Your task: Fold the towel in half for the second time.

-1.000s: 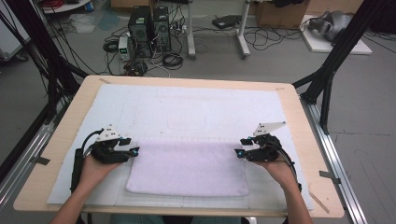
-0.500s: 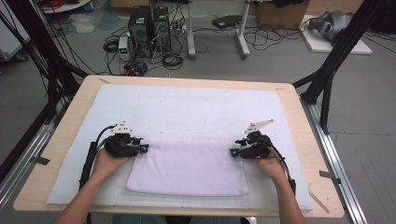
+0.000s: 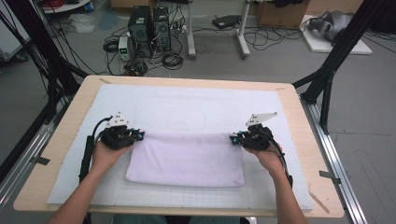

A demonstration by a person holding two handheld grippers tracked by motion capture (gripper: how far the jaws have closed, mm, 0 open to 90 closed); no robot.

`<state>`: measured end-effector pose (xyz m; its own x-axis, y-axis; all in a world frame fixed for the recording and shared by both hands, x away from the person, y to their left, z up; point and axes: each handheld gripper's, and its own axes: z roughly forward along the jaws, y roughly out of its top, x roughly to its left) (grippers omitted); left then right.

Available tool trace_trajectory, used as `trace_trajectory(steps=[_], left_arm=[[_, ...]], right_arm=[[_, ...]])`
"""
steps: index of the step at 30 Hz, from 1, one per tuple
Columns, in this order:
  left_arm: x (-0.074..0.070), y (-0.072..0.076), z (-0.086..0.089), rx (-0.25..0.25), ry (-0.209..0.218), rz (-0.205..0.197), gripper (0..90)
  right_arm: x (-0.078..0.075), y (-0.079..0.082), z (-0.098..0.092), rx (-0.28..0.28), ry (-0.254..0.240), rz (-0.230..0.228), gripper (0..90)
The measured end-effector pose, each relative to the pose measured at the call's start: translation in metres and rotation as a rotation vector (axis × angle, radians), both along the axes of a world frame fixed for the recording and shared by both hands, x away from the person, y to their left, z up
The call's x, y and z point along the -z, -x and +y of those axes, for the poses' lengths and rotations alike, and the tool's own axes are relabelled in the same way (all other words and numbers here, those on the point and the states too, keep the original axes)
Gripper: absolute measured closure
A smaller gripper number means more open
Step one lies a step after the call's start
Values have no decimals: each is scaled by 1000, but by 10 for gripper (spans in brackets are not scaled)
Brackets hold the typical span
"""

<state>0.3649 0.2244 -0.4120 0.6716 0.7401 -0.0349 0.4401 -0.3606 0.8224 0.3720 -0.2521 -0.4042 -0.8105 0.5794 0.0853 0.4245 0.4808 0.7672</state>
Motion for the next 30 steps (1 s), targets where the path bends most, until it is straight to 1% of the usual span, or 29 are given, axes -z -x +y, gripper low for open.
trace_trajectory(steps=[1, 4, 5, 6, 8, 9, 10, 11, 12, 13, 14, 15, 16, 17, 18, 19, 20, 21, 22, 23, 24, 25, 26, 27, 28, 29, 30], left_arm=[[-4, -4, 0, -6, -4, -5, 796], [-15, -18, -1, -25, -14, -23, 796], [-19, -23, -1, -33, -10, -29, 796], [-22, -28, -2, -37, -14, -25, 797], [-27, -39, -3, -54, -27, -37, 799], [-30, -45, -4, -63, -24, -34, 799], [-32, -50, -5, -70, -25, -44, 799], [-34, -56, -6, -83, -28, -45, 798], [-35, -62, -6, -97, -23, -37, 791], [-34, -64, -6, -128, -9, -34, 752], [-32, -67, -5, -187, -2, -30, 642], [-29, -69, -3, -200, 10, -4, 571], [-26, -70, -1, -198, 7, 17, 558], [-23, -68, 0, -195, -8, 21, 540], [-20, -64, 1, -184, -19, 13, 538], [-18, -59, 2, -174, -10, 8, 539], [-15, -55, 3, -155, 2, 24, 542], [-13, -50, 1, -128, -11, 31, 549], [-11, -43, -1, -106, -35, 7, 558], [-7, -36, -1, -91, -28, 3, 589], [-3, -29, -1, -60, -18, 8, 621], [0, -24, -2, -29, -33, 13, 684], [4, -18, -3, -14, -38, 11, 715], [8, -14, -4, 6, -34, 17, 762], [10, -11, -5, 20, -54, 35, 789], [12, -7, -7, 30, -71, 24, 790], [14, -5, -7, 41, -77, 30, 793]], right_arm=[[-3, -4, 0, 7, -5, -9, 800], [-10, -20, 2, 41, -1, -10, 800], [-13, -25, 3, 46, 6, -11, 800], [-16, -30, 4, 52, 10, -11, 800], [-23, -39, 6, 58, 22, -16, 800], [-26, -43, 7, 64, 30, -18, 800], [-29, -47, 8, 71, 37, -19, 800], [-32, -52, 9, 74, 43, -31, 800], [-34, -56, 10, 83, 40, -41, 793], [-36, -62, 11, 93, 45, -34, 760], [-37, -65, 12, 103, 48, -46, 678], [-35, -68, 12, 130, 45, -61, 649], [-33, -71, 12, 134, 36, -40, 621], [-29, -72, 13, 133, 36, -19, 592], [-25, -72, 14, 127, 44, 11, 577], [-22, -72, 15, 119, 46, 30, 573], [-19, -70, 15, 112, 42, 34, 573], [-17, -68, 16, 111, 28, 36, 575], [-15, -65, 17, 100, 14, 45, 579], [-13, -61, 19, 90, 19, 53, 587], [-10, -57, 22, 82, 25, 53, 598], [-8, -54, 24, 74, 29, 55, 615], [-5, -50, 26, 58, 36, 58, 629], [-3, -46, 28, 54, 40, 61, 644], [-1, -43, 30, 47, 40, 64, 681], [1, -39, 31, 34, 39, 70, 691], [4, -35, 33, 28, 51, 69, 692]])
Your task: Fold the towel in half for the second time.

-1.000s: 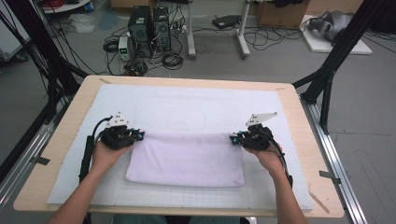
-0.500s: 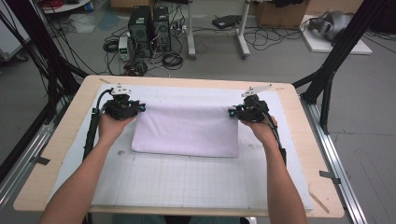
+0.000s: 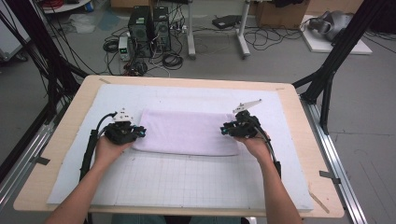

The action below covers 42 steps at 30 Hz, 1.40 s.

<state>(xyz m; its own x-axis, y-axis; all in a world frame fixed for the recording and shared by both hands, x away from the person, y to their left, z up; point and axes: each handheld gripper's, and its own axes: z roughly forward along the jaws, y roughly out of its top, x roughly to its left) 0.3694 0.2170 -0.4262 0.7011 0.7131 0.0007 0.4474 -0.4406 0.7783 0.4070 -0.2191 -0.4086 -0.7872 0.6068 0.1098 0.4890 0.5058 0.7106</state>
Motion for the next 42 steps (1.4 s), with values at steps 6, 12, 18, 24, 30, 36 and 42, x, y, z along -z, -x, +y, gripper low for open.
trace_trajectory(steps=[6, 12, 18, 24, 30, 36, 42], left_arm=[[10, 6, 6, 1, -29, 25, 745], [6, 10, 6, -18, 10, 14, 627], [-4, 15, 10, -37, 56, -9, 490], [-13, 22, 12, -37, 106, -25, 319], [-18, 28, 11, -31, 97, -27, 256], [-23, 36, 13, -24, 84, -35, 197], [-25, 43, 17, -15, 93, -45, 165]], right_arm=[[18, 17, -3, 1, 35, 20, 701], [20, 20, -8, 11, -5, 1, 625], [0, 28, 1, 47, -106, -92, 439], [-12, 36, 4, 65, -121, -127, 284], [-20, 49, 4, 75, -100, -139, 173], [-26, 60, 1, 74, -105, -150, 126], [-28, 66, -5, 72, -103, -157, 122]])
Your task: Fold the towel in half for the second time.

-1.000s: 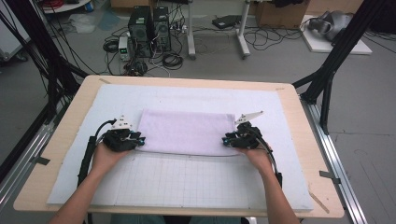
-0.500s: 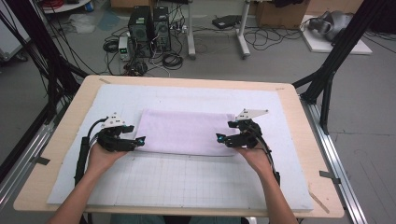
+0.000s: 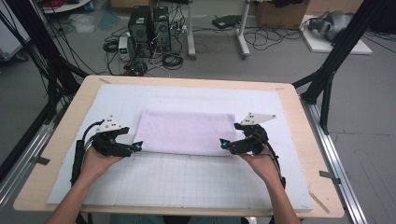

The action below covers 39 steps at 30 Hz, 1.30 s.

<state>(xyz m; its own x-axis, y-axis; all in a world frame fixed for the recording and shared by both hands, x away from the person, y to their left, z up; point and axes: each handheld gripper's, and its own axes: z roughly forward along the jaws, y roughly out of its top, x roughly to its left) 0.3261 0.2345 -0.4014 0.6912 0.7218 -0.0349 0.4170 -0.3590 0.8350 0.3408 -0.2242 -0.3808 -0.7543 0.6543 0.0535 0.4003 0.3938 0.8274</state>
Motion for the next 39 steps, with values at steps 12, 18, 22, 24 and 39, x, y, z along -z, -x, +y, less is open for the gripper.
trace_trajectory(steps=[12, 18, 22, 24, 39], left_arm=[[-6, 16, 6, -3, 22, -16, 94], [-9, 23, 10, -3, 28, -26, 93], [-9, 27, 13, -9, 27, -29, 93], [-8, 29, 15, -8, 27, -33, 93], [-1, 46, 24, -14, 40, -15, 95]], right_arm=[[-1, 12, -9, -2, -2, -1, 119], [3, 21, -19, 9, -5, -4, 119], [6, 27, -24, 14, -12, 3, 119], [7, 30, -26, 16, -10, -3, 119], [11, 57, -45, 41, -25, -13, 119]])
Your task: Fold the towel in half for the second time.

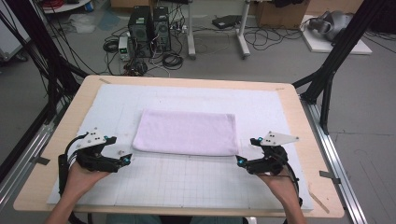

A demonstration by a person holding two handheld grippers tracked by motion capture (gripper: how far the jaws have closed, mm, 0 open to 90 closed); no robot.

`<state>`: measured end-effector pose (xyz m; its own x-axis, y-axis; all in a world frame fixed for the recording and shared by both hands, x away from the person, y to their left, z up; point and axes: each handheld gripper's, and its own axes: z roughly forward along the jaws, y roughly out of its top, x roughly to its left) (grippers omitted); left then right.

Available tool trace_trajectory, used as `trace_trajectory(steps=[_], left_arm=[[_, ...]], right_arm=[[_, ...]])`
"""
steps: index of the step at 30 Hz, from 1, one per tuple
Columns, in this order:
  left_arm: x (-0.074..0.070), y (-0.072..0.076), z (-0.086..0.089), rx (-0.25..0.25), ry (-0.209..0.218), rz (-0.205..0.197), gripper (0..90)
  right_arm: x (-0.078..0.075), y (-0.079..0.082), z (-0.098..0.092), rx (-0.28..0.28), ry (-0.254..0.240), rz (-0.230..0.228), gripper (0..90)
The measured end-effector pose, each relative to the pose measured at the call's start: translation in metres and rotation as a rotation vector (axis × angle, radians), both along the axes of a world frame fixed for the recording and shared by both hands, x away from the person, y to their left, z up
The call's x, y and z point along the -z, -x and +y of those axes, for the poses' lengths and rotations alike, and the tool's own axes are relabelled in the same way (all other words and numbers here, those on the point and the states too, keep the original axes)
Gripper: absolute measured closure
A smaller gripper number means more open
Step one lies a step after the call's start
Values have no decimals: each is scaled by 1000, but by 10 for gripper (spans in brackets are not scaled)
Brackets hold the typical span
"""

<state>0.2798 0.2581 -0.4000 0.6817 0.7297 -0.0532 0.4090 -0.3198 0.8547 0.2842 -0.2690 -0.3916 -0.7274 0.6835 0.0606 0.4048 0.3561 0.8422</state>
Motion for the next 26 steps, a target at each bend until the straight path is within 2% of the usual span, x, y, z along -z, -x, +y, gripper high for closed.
trace_trajectory(steps=[6, 14, 22, 26], left_arm=[[3, 7, 3, 10, -15, 15, 96], [7, 14, 6, 2, -23, 23, 97], [10, 19, 6, 2, -19, 20, 97], [16, 20, 5, 4, -31, 29, 97]], right_arm=[[3, 8, -9, 12, 11, -9, 119], [7, 17, -22, 42, -4, -12, 119], [14, 26, -23, 42, -2, 4, 119], [16, 27, -23, 39, -3, 2, 119]])
